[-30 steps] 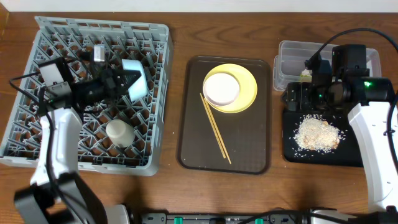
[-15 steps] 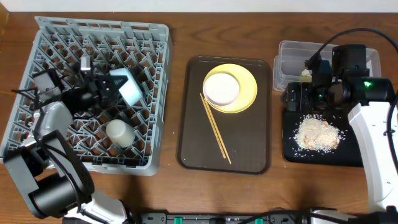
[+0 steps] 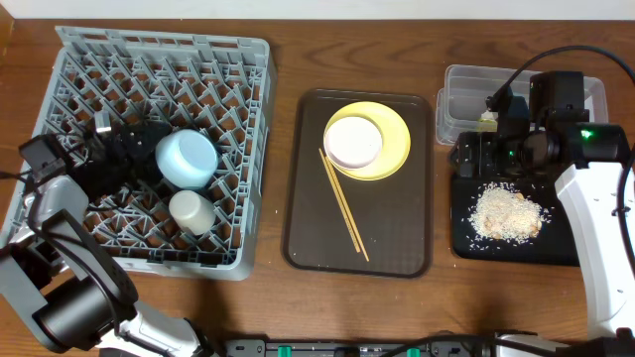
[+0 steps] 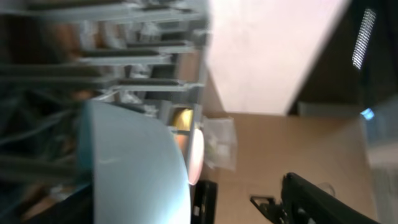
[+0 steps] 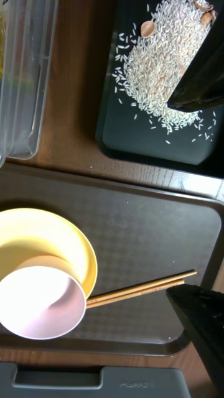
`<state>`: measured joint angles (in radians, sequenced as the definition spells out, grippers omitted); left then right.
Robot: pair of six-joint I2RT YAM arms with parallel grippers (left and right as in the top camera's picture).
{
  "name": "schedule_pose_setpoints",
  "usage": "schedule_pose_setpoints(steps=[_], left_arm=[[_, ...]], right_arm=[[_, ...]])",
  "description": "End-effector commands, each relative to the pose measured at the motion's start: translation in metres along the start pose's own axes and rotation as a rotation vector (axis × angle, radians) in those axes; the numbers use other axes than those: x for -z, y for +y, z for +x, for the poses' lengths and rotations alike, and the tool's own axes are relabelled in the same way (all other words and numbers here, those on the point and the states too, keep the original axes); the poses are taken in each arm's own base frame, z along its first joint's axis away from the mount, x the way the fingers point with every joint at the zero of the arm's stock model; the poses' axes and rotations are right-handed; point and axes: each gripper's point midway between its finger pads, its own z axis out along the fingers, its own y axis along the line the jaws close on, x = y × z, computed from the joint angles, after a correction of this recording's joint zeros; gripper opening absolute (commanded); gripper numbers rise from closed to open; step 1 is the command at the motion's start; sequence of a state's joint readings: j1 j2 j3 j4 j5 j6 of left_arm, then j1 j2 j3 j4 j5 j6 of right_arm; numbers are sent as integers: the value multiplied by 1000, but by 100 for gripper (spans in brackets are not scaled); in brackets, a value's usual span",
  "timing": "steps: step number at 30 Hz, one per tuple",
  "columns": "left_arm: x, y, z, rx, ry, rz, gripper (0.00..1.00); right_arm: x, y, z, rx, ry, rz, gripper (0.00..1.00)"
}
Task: Sort waste into correct bins and load items into the dishwasher
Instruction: 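Carry the light-blue cup into the dish rack and release it, then move the left gripper over the white bowl on the yellow plate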
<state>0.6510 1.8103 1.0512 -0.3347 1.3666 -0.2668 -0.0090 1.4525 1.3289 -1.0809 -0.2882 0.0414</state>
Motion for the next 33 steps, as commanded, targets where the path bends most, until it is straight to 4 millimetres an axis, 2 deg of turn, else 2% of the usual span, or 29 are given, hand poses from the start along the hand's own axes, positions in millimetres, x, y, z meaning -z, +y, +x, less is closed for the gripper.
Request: schedule_pose_setpoints(steps=[1,7,9,16,20,23,26,33], left_arm=[[9,27,-8,23,-56,-125,84],[22,33,-16,22,-105,-173,89],[25,28,-18,-7,-118,-185,89],[34,-15,-19,-191,-174,-238,91],[30,-52,-11,-338,-216,-317,91],[14,-80,4,-457,-219,-365,91],[-15,-100,27,-580,-199,-431,91],[-107,-125,94,-861,-62,-531,92]], right_arm=[[8,2,-5,-3,-25,-6,87],[8,1,-5,-3,-25,1,87],[8,1,-5,-3,-25,1,87],[8,0,-5,-4,-24,3,87],[8,-16,-3,-96,-23,98,87],[11,-31,-1,-164,-28,184,90],[11,-32,-1,-168,-29,187,92],[11,-32,0,-169,-24,187,93]])
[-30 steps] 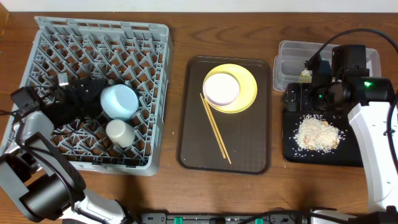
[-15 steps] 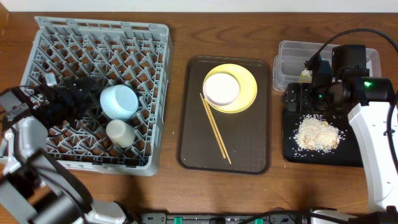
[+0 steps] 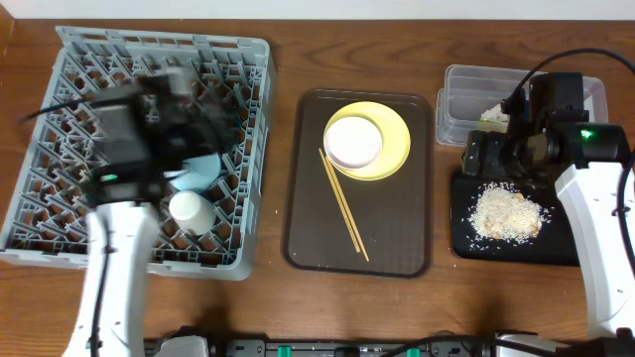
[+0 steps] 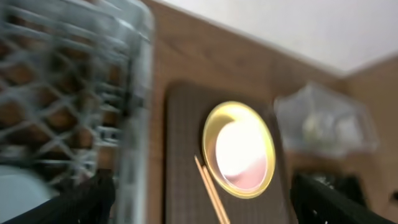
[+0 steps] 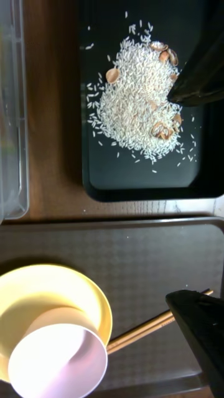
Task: Sort waste into correct bins and load items into the dishwasher
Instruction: 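Move the left gripper over the white bowl on the yellow plate, then grasp the white bowl rim with the left gripper and lift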
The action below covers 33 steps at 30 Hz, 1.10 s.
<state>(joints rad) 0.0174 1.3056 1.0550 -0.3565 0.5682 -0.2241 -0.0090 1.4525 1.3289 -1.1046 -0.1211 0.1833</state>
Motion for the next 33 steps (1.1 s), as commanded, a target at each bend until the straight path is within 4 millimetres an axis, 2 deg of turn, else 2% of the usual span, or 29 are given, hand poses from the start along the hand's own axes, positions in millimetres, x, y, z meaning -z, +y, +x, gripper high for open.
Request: schedule_pose_setpoints(steps=[1,5,9,12,18,25,29,33], left_arm=[[-22,-19,-7,-169,-22,-148,91],[-60,-60,6,-342,33,-168,91],[-101,-88,23,-449,95,-169,92],[-131,-99,34,-479,141,-163,92],[-181,-102,74,-513,259,-160,91],[-212,-99,127,-547,373,-151,90],[-222,-101,153,-567,425,-143,84],[-228,-102,172,-586,460,-139,67]], right_arm=[[8,-4,-5,-25,-25,17,93],[8,-5,1,-29,-4,26,93],[11,-35,10,-150,16,175,94],[13,-45,14,-177,31,203,95],[15,-58,15,-218,37,216,98],[15,-58,15,-220,36,217,99],[15,-58,15,-220,36,217,99],[15,-58,15,-220,36,217,99]])
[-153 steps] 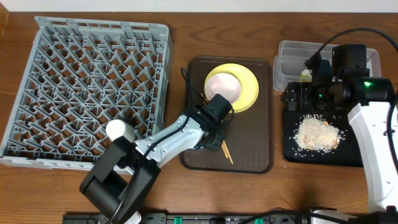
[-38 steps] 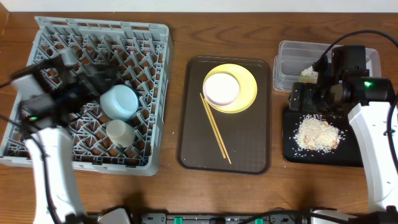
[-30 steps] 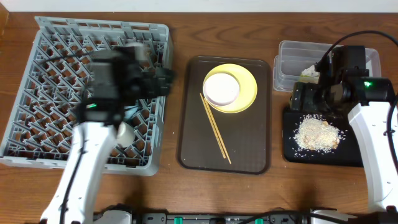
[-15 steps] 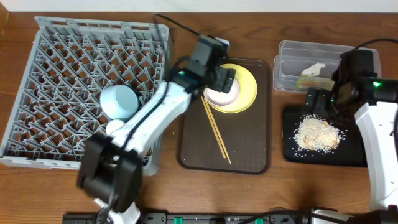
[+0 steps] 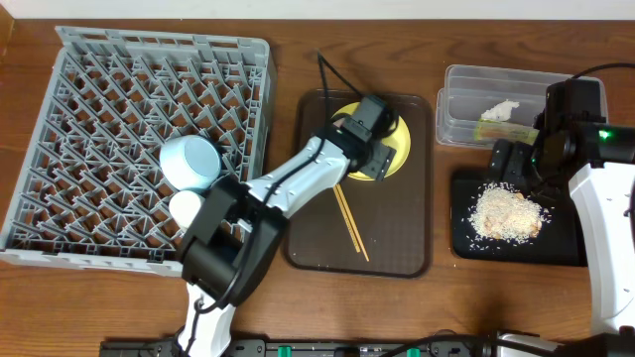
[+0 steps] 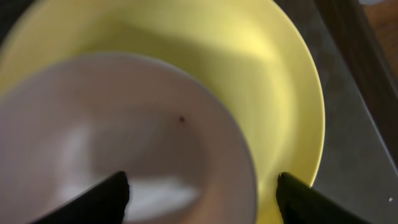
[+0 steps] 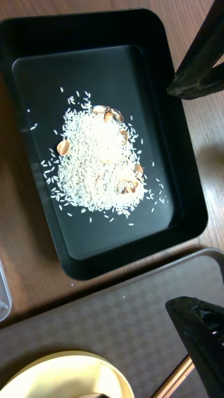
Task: Sort waste into correct bins and load items into the dishwasher
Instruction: 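Grasp the white bowl rim with the left gripper and lift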
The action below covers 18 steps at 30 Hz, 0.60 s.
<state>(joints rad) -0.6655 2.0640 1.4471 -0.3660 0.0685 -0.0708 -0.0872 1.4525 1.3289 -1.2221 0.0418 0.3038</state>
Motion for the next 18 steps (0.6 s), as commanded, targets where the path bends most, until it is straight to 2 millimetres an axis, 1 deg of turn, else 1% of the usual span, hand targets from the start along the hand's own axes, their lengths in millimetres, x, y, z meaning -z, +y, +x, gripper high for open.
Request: schedule_pose_setpoints(steps=[1,3,4,6,7,8,10,15,18], left_arm=[[-5,-8,-3,-25,-1,2,59],[-8,-9,0,-29,6,3,42],[-8,-9,0,-29,7,3,37],[-8,-9,-1,-29,4,3,22],[-8,-9,-1,-28,2,3,19],[-8,-9,-2,-29,0,3,10],[-8,-9,-2,-29,0,3,8],[-8,-10,-2,-29,-1,4,8],[-1,-11,-6,-29,-14,7,7]], right_arm=[[7,-4,-5,-23,-29,6,99],[7,-4,-5,-23,-28,6,99],[7,-4,-5,-23,-28,6,99],[7,-3,-5,-23,-28,4,99],[7,-3,-5,-23,-28,4,99],[7,-3,-5,-23,-28,4,99],[7,-3,-5,-23,-26,5,99],[7,-4,-4,-19,-24,6,99],[7,-4,-4,-19,-24,5,99]])
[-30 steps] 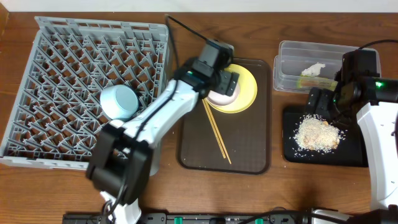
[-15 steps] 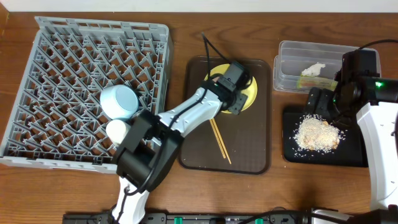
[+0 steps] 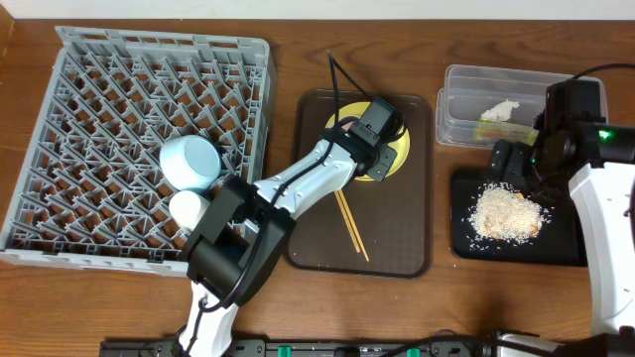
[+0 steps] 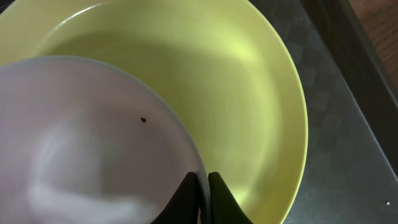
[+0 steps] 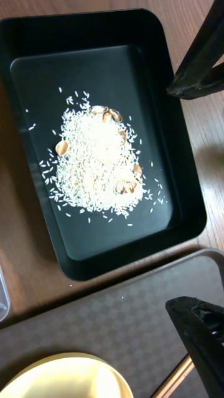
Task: Sort waste into correct bins and load items into the dishwasher
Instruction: 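Grasp the white bowl rim with the left gripper and lift, then carry the white bowl into the rack's back row and release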
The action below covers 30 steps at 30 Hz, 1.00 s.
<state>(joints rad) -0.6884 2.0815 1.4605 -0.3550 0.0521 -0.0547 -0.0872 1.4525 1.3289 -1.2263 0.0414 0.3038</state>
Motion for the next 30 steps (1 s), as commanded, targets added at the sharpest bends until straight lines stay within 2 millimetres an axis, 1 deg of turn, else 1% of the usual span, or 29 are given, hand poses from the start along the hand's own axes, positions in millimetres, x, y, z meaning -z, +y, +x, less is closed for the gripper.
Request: schedule_pose_setpoints(steps=[1,5,10,13,18,20,24,27,30], left_arm=[[9,-2,-7,7,-15,13,7],[36,-4,-17,8,-45,28,8],[71,-13,-34,12,-109,99,7],[85,-13,-42,15,-141,106,8],[100,-8,-49,25,-174,104,7],[110,-2,-54,36,-196,101,7],[145,15,-68,78,-264,182,7],[175,40,-77,141,-321,266,7],[200,69,-80,208,-367,371,7]], right_arm=[[7,-3,-5,-19,-28,5,99],[7,-3,-5,-15,-27,5,99],[7,-3,-5,-15,-28,5,99],[7,-3,-5,-15,-27,5,99],[7,-3,-5,-15,-28,5,99],[7,-3,-5,-12,-28,5,99],[7,-3,-5,-12,-28,5,99],[7,-3,-5,-12,-28,5,99],[7,-3,-5,-12,-28,5,99]])
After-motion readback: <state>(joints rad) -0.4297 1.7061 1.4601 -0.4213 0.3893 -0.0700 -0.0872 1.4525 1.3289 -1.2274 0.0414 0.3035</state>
